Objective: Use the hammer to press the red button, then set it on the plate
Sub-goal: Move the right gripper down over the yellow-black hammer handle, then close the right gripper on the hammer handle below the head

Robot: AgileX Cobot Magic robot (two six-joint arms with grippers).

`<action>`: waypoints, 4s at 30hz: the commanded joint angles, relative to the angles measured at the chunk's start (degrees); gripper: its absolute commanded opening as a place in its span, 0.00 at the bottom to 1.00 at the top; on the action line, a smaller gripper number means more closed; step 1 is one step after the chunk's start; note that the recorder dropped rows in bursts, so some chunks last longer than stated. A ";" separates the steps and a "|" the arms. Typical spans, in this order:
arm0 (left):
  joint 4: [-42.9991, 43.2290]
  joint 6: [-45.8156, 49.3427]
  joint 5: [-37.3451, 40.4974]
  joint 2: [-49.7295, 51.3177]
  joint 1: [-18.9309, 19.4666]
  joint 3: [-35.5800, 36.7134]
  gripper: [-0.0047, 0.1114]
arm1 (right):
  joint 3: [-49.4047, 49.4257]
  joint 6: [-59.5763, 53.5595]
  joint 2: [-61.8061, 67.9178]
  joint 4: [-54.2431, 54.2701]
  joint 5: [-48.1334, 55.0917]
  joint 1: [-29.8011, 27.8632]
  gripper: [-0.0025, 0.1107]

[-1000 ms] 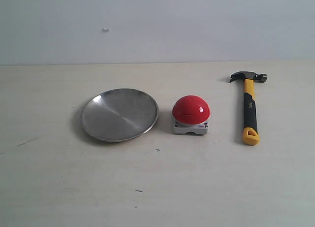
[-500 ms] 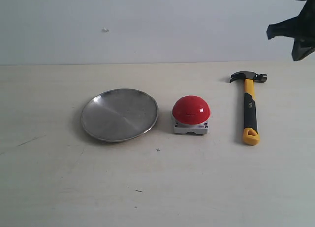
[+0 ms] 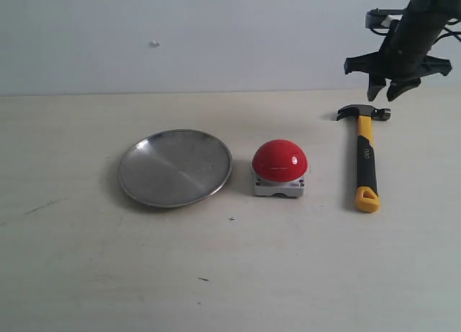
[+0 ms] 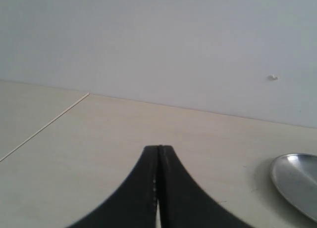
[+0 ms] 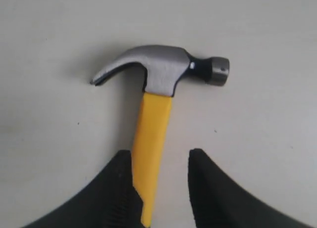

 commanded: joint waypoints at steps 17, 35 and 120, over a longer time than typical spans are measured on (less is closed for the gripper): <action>-0.02 0.01 -0.06 -0.35 0.20 0.20 0.04 | -15.35 5.12 13.54 0.79 -3.63 -0.24 0.45; -0.02 0.01 -0.06 -0.35 0.20 0.20 0.04 | -15.35 8.20 15.38 0.79 3.43 -0.24 0.51; -0.02 0.01 -0.06 -0.35 0.20 0.20 0.04 | -20.36 -1.56 18.10 4.42 7.36 -0.24 0.40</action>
